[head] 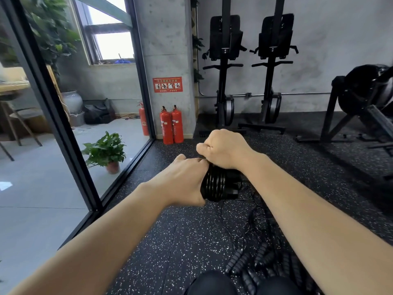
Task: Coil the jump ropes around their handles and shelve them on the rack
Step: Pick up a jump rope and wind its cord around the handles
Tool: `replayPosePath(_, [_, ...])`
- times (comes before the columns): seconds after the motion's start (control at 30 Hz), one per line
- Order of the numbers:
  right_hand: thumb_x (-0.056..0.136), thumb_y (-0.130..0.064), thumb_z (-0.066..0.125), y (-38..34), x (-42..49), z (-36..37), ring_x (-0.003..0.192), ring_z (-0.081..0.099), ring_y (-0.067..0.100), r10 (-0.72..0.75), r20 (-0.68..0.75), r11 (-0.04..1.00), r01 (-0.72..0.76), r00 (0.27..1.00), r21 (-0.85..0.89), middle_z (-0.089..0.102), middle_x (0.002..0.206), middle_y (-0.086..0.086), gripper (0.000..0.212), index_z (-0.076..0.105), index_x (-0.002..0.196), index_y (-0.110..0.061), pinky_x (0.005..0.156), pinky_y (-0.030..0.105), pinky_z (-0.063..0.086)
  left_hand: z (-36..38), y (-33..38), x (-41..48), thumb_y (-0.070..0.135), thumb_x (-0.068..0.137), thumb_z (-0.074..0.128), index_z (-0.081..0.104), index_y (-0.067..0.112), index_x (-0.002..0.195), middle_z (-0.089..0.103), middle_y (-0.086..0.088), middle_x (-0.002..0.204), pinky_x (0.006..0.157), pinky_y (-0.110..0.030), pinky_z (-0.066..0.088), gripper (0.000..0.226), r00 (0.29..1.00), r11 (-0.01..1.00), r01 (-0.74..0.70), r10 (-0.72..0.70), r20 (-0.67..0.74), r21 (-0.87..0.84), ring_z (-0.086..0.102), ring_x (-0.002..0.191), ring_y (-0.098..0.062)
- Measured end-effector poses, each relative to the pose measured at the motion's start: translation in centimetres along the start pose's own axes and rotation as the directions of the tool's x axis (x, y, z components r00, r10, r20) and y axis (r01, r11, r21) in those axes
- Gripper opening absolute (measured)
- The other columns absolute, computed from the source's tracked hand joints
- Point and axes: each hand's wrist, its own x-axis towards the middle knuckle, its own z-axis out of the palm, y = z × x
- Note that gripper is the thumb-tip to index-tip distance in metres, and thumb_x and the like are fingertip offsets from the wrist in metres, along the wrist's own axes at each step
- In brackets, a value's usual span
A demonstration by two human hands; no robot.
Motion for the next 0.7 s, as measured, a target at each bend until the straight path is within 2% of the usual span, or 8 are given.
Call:
replayPosePath(0.07, [0.090, -0.033, 0.048, 1.1, 0.0, 0.7, 0.049, 0.040, 0.020, 0.094, 0.074, 0.977, -0.106, 0.993, 0.185, 0.041, 0.046, -0.001, 0.052, 0.036, 0.043, -0.013, 0.057, 0.031, 0.035, 0.3, -0.1, -0.2, 0.035, 0.077, 0.063, 0.044, 0.019, 0.082, 0.046, 0.010, 0.074, 0.082, -0.033, 0.035, 0.025, 0.999, 0.999, -0.032, 0.031, -0.040, -0.020, 0.045, 0.066, -0.012])
replayPosePath(0.17, [0.089, -0.028, 0.054, 1.9, -0.1, 1.2, 0.050, 0.037, 0.019, 0.176, 0.213, 0.850, -0.257, 0.961, 0.459, 0.039, 0.049, 0.003, 0.048, 0.041, 0.046, -0.012, 0.056, 0.030, 0.033, 0.3, -0.1, -0.6, 0.036, 0.075, 0.065, 0.042, 0.022, 0.081, 0.048, 0.010, 0.075, 0.082, -0.031, 0.033, 0.028, 0.994, 0.996, -0.064, 0.058, -0.097, -0.059, 0.048, 0.069, -0.011])
replayPosePath(0.3, [0.092, -0.029, 0.059, 2.2, -1.3, 1.0, 0.039, 0.043, 0.006, 0.187, 0.395, 0.709, -0.401, 0.900, 0.580, 0.048, 0.044, -0.007, 0.036, 0.056, 0.061, -0.011, 0.045, 0.017, 0.037, -0.3, 0.2, -0.9, 0.035, 0.072, 0.068, 0.048, 0.023, 0.095, 0.053, 0.012, 0.077, 0.087, -0.034, 0.039, 0.033, 0.992, 0.981, -0.073, 0.052, -0.118, -0.179, 0.052, 0.073, -0.006])
replayPosePath(0.4, [0.098, -0.023, 0.053, 2.6, -1.9, 1.8, 0.040, 0.050, 0.002, 0.165, 0.465, 0.497, -0.480, 0.870, 0.723, 0.054, 0.049, -0.008, 0.033, 0.056, 0.068, -0.008, 0.044, 0.015, 0.041, -0.9, 0.8, -1.1, 0.030, 0.068, 0.071, 0.042, 0.040, 0.094, 0.054, 0.015, 0.076, 0.073, -0.030, 0.040, 0.041, 0.989, 0.948, -0.085, 0.044, -0.139, -0.306, 0.053, 0.074, 0.004])
replayPosePath(0.47, [0.100, -0.014, 0.046, 3.0, -2.3, 2.4, 0.038, 0.050, 0.002, 0.163, 0.477, 0.349, -0.503, 0.864, 0.791, 0.052, 0.051, -0.007, 0.033, 0.051, 0.067, -0.011, 0.043, 0.015, 0.041, -0.8, 0.9, -1.1, 0.026, 0.067, 0.077, 0.040, 0.038, 0.092, 0.056, 0.013, 0.077, 0.065, -0.020, 0.034, 0.046, 0.992, 0.934, -0.012, -0.035, -0.125, -0.358, 0.056, 0.075, 0.002])
replayPosePath(0.53, [0.100, -0.005, 0.040, 3.4, -2.9, 3.3, 0.044, 0.047, 0.007, 0.126, 0.463, 0.230, -0.480, 0.877, 0.847, 0.050, 0.051, -0.005, 0.037, 0.047, 0.064, -0.012, 0.046, 0.019, 0.040, -0.2, 0.6, -0.9, 0.022, 0.066, 0.080, 0.043, 0.029, 0.111, 0.060, 0.012, 0.084, 0.060, -0.015, 0.036, 0.058, 0.986, 0.888, 0.077, -0.134, -0.095, -0.453, 0.059, 0.076, -0.004])
replayPosePath(0.6, [0.099, 0.000, 0.034, 3.4, -3.5, 4.1, 0.047, 0.037, 0.009, 0.130, 0.441, 0.225, -0.460, 0.888, 0.859, 0.044, 0.051, -0.002, 0.047, 0.045, 0.056, -0.015, 0.047, 0.022, 0.027, 0.2, 0.4, -0.7, 0.019, 0.066, 0.079, 0.043, 0.026, 0.123, 0.064, 0.007, 0.088, 0.057, -0.017, 0.043, 0.067, 0.976, 0.837, 0.118, -0.197, -0.092, -0.534, 0.062, 0.078, -0.010])
replayPosePath(0.7, [0.096, -0.001, 0.029, 2.2, -3.6, 5.3, 0.041, 0.024, 0.008, 0.261, 0.412, 0.301, -0.479, 0.873, 0.824, 0.038, 0.044, -0.004, 0.049, 0.041, 0.053, -0.019, 0.047, 0.026, 0.010, 0.7, -0.1, 0.0, 0.023, 0.067, 0.079, 0.051, 0.025, 0.114, 0.064, 0.006, 0.088, 0.066, -0.029, 0.052, 0.055, 0.950, 0.808, 0.183, -0.292, -0.111, -0.560, 0.062, 0.081, -0.016])
